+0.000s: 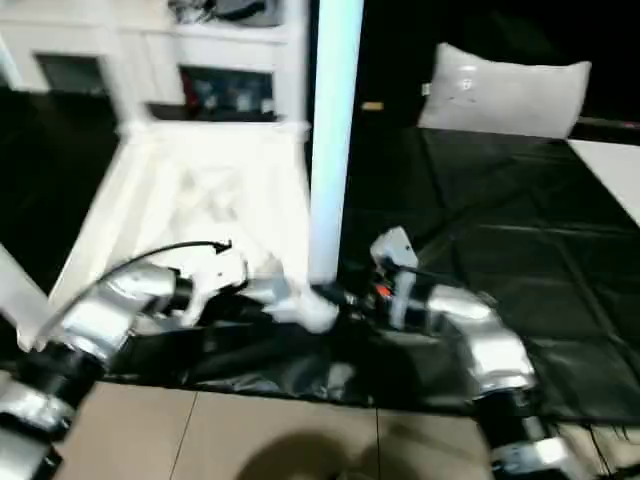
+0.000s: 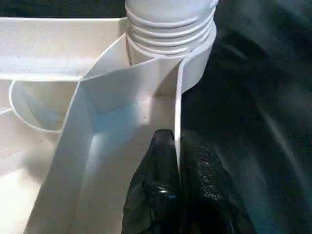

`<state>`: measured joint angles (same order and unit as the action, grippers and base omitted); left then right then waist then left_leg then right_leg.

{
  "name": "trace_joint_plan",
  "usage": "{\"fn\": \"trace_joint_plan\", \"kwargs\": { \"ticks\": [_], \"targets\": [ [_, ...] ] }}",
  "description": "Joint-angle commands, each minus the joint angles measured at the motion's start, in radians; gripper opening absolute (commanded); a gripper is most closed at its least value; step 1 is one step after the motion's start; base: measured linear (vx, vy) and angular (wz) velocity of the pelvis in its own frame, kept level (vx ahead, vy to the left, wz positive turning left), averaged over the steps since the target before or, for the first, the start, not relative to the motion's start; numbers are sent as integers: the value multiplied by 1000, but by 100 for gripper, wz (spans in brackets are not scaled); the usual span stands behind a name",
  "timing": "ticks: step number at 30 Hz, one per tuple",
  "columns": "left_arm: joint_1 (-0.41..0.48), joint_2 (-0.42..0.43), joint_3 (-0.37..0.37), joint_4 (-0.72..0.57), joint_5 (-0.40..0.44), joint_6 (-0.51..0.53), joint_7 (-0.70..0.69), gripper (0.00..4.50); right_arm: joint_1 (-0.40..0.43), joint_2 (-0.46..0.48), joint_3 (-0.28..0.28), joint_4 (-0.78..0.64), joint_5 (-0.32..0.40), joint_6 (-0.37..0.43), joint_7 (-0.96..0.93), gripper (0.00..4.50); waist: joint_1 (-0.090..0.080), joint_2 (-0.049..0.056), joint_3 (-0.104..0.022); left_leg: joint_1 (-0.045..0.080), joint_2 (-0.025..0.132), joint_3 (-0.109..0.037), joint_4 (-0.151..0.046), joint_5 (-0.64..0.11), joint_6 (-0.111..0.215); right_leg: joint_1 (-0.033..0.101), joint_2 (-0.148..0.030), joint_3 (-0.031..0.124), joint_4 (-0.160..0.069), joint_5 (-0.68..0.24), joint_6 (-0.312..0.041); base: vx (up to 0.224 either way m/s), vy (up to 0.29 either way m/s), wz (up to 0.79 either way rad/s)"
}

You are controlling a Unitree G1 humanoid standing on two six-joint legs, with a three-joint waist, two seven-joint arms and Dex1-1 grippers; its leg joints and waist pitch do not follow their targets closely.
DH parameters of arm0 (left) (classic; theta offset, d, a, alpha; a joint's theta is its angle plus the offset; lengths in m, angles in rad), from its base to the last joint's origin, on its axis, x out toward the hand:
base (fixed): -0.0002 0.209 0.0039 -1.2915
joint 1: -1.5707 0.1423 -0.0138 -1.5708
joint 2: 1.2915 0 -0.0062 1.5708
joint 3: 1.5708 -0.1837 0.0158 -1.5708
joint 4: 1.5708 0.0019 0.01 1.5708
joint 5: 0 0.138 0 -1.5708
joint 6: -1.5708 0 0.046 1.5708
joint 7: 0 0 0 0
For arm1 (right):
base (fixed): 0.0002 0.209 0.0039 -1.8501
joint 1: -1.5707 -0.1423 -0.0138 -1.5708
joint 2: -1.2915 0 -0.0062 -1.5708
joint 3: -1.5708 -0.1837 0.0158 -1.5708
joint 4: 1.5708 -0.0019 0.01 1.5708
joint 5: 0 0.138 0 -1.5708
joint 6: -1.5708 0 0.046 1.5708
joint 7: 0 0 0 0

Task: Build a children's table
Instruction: Rotate leg to tighten

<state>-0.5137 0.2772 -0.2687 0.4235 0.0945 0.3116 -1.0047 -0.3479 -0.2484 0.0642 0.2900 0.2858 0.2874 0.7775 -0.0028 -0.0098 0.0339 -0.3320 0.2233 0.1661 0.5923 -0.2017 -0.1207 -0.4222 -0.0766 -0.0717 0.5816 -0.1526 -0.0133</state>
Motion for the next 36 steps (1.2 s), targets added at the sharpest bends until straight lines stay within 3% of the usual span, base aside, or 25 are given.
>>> {"fn": "trace_joint_plan", "kwargs": {
  "ticks": [1, 2, 3, 5, 6, 7, 8, 9, 10, 12, 14, 16, 17, 18, 19, 20, 21, 22, 23, 25, 30, 31, 32, 33, 36],
  "targets": [
    [19, -115, 1, -51, -47, 35, 107, 0, -3, 64, 55, 41, -34, 57, -98, 187, 0, -5, -32, -15, -28, 4, -65, -319, 43, 44, -30, -3, -121, -686, 0, 0, 0, 0],
    [18, -122, 0, -52, -43, 40, 120, 0, -5, 72, 52, 45, -40, 57, -119, 187, -5, -6, -30, -13, -26, 4, -66, -333, 48, 43, -28, -7, -125, -683, -3, 0, 0, 0],
    [14, -151, -6, -51, -27, 49, 167, 0, -16, 103, 42, 65, -70, 60, -214, 187, -11, 8, -30, -10, -27, 1, -68, -358, 54, 42, -28, -12, -130, -674, -6, 0, 0, 0],
    [-3, -183, -8, -29, -6, 41, 226, 0, -11, 133, 28, 56, -65, 54, -260, 187, -33, 52, -15, 1, -19, -12, -82, -461, 58, 48, -25, -42, -149, -652, -13, -11, 25, -3],
    [-5, -185, -10, -27, -2, 38, 229, 0, -7, 135, 26, 50, -59, 53, -256, 187, -42, 42, -17, 6, -16, -13, -81, -485, 65, 55, -26, -52, -160, -638, -11, -7, 69, -9],
    [-6, -187, -13, -26, 2, 37, 232, 0, 0, 138, 22, 40, -52, 54, -250, 242, -51, 43, -24, -11, -15, -22, -86, -470, 76, 84, -35, -56, -149, -560, -21, -7, 69, -9],
    [-16, -187, -13, -8, 11, 22, 244, 0, 20, 134, 15, 8, -52, 43, -248, 242, -47, 49, -22, -7, -11, -24, -91, -472, 85, 81, -37, -57, -147, -538, -33, -1, 63, -1],
    [-26, -174, -21, 7, 31, -5, 247, 0, 50, 119, 7, -49, -50, 37, -233, 256, -57, 71, -5, 16, -17, -16, -89, -524, 92, 61, -37, -68, -170, -560, -43, 0, 0, 0],
    [-28, -167, -18, 12, 33, -9, 248, 0, 62, 107, 0, -73, -48, 41, -228, 263, -56, 68, -10, 19, -23, -16, -83, -505, 92, 64, -41, -65, -167, -559, -49, 0, 0, 0],
    [-28, -159, -10, 12, 32, -4, 248, 0, 78, 86, -13, -109, -44, 52, -221, 285, -53, 75, -2, 0, -24, -18, -90, -456, 101, 71, -46, -51, -153, -545, -63, 0, 0, 0],
    [-25, -139, -12, 5, 32, -11, 227, 0, 91, 34, -29, -154, -25, 46, -165, 297, -59, 58, 3, -16, -24, -21, -94, -439, 114, 79, -43, -50, -145, -555, -58, 0, 0, 0],
    [-22, -125, -13, 0, 32, -15, 218, 0, 98, -1, -44, -180, -10, 45, -138, 300, -61, 70, 4, -13, -21, -21, -92, -416, 122, 72, -56, -43, -145, -562, -65, 0, 0, 0],
    [-19, -109, -14, -7, 31, -16, 201, 0, 102, -33, -56, -198, 4, 40, -103, 308, -63, 57, 8, -17, -20, -21, -93, -406, 127, 73, -56, -42, -141, -559, -70, 0, 0, 0],
    [-13, -63, -23, -34, 30, -21, 148, 0, 105, -103, -70, -227, 28, 24, -21, 326, -63, 35, 6, -18, -20, -17, -91, -394, 133, 70, -54, -38, -144, -559, -67, 0, 0, 0],
    [-13, -63, -23, -34, 30, -21, 148, 0, 105, -103, -70, -227, 28, 24, -21, 336, -52, 35, -2, -23, -13, -20, -91, -332, 146, 75, -63, -25, -124, -501, -89, 0, 0, 0],
    [-10, -43, -29, -43, 29, -27, 119, 0, 104, -137, -77, -226, 38, 13, 25, 341, -53, 22, 5, -30, -13, -14, -92, -314, 153, 69, -60, -20, -125, -493, -95, 0, 0, 0],
    [-7, -10, -35, -46, 19, -52, 73, 0, 100, -163, -85, -225, 45, 4, 66, 340, -44, 29, 4, -29, -7, -11, -90, -286, 158, 61, -63, -12, -116, -452, -121, 0, 0, 0],
    [4, 27, -52, -55, 19, -86, 17, 0, 89, -184, -92, -207, 51, -9, 105, 346, -40, 16, 8, -34, -9, -10, -91, -292, 161, 62, -62, -12, -113, -457, -129, 0, 0, 0],
    [14, 58, -68, -62, 17, -126, -34, 0, 78, -200, -96, -197, 55, -15, 132, 361, -39, 14, 11, -39, -8, -14, -92, -299, 153, 64, -66, -10, -107, -469, -127, 0, 0, 0],
    [25, 110, -86, -68, 5, -172, -121, 0, 53, -216, -96, -187, 66, -10, 167, 375, -36, -1, 14, -34, -8, -9, -91, -281, 147, 57, -66, -4, -106, -456, -133, 0, 0, 0],
    [4, 220, -96, -28, -9, -269, -254, 0, -29, -253, -29, -133, 84, -15, 317, 423, -2, 8, 21, -25, -4, -2, -87, -216, 147, 47, -67, 12, -84, -381, -190, 0, 0, 0],
    [4, 220, -96, -28, -9, -269, -254, 0, -29, -253, -29, -133, 84, -15, 317, 425, -2, 5, 18, -25, -5, 1, -85, -200, 145, 49, -64, 14, -81, -355, -200, 0, 0, 0],
    [-19, 243, -85, -23, -31, -282, -292, 0, -64, -247, 11, -91, 64, -41, 371, 425, 3, 1, 13, -30, -5, 2, -81, -150, 149, 55, -63, 17, -68, -282, -221, 0, 0, 0],
    [-32, 243, -71, -21, -55, -276, -315, 0, -83, -238, 37, -66, 47, -60, 397, 425, 8, 9, 17, -34, -7, 4, -77, -107, 154, 54, -59, 22, -55, -185, -258, 75, -32, 0],
    [-51, 234, -65, -11, -70, -278, -335, 0, -110, -218, 73, -27, 17, -85, 429, 425, 14, 6, 6, -36, -9, 5, -68, 4, 195, 60, -55, 23, -31, -17, -312, 0, 0, 0]
  ]
}}
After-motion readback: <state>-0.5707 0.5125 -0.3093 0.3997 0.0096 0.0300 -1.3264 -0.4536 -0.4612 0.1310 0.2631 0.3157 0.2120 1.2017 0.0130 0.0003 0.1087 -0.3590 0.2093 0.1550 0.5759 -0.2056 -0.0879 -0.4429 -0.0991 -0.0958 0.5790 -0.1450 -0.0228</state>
